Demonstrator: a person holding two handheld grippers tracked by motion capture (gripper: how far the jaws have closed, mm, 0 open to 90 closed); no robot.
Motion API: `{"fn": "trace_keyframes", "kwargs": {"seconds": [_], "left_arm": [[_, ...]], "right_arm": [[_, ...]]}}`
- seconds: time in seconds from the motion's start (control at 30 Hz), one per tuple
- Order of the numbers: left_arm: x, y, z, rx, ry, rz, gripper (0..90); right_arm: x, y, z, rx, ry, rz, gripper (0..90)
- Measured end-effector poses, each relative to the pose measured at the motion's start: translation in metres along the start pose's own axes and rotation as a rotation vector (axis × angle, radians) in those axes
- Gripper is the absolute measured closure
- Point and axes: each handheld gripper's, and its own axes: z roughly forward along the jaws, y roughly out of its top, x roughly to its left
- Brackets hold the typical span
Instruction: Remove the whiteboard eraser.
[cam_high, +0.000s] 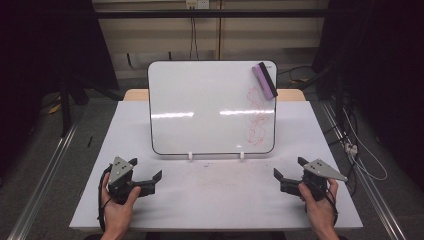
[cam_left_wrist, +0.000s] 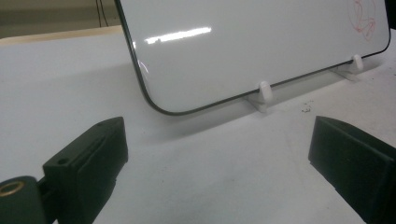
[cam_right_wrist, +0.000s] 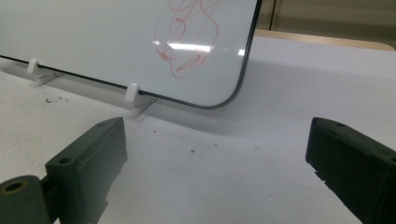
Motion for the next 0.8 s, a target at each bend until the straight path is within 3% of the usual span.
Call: {"fn": "trace_keyframes", "kwargs": {"seconds": [0.23, 0.6, 0.8], "left_arm": [[0.0010, -0.0001, 0.0007, 0.002, -0.002, -0.014, 4.6], [0.0019, 0.0000, 0.0012, -0.001, -0.001, -0.021, 4.7], [0.0045, -0.0013, 0.0022, 0.007, 0.001, -0.054, 5.5]], "right_arm": [[-0.0008, -0.0008, 0.0002, 0.008, 0.005, 0.012, 4.8], [0.0042, -0.0001, 0.0026, 0.030, 0.026, -0.008, 5.2], [0.0061, 0.0067, 0.0086, 0.052, 0.030, -0.007, 6.4]]}}
